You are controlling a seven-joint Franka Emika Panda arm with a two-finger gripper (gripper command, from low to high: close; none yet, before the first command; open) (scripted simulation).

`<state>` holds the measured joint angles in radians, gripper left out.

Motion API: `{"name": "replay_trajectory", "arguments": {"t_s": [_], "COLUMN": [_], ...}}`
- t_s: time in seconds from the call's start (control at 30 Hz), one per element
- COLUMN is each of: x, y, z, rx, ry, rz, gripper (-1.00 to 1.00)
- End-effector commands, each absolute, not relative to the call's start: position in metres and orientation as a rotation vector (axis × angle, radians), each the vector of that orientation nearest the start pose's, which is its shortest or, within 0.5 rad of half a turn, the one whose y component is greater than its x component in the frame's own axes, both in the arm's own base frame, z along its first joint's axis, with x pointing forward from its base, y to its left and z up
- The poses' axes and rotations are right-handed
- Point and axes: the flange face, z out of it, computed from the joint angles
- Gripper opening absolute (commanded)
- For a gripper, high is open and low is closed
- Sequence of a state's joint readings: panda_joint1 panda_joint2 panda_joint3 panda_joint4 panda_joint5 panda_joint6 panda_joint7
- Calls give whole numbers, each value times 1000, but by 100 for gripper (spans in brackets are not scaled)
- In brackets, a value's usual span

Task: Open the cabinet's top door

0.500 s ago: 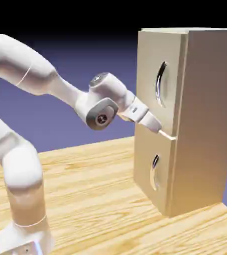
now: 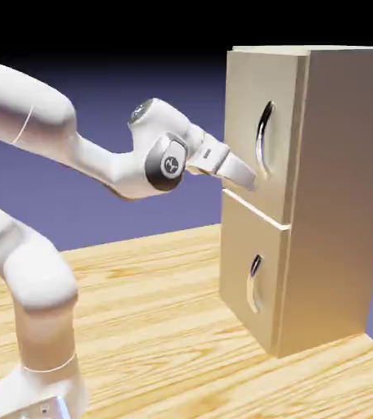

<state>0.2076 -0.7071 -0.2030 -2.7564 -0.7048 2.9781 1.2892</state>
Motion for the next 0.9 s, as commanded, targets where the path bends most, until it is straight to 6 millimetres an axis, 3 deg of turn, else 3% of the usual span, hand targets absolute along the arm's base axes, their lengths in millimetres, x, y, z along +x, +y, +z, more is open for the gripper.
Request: {"name": "replay_trajectory", "arguments": {"t_s": [0.0, 0.43, 0.87], "x": [365, 341, 327], "y": [42, 44, 24], "z": [518, 542, 549], "rx": [-2402, -2265, -2054], "ry": [821, 768, 724], "rz": [-1246, -1429, -1598], "gripper": [0, 0, 0]}}
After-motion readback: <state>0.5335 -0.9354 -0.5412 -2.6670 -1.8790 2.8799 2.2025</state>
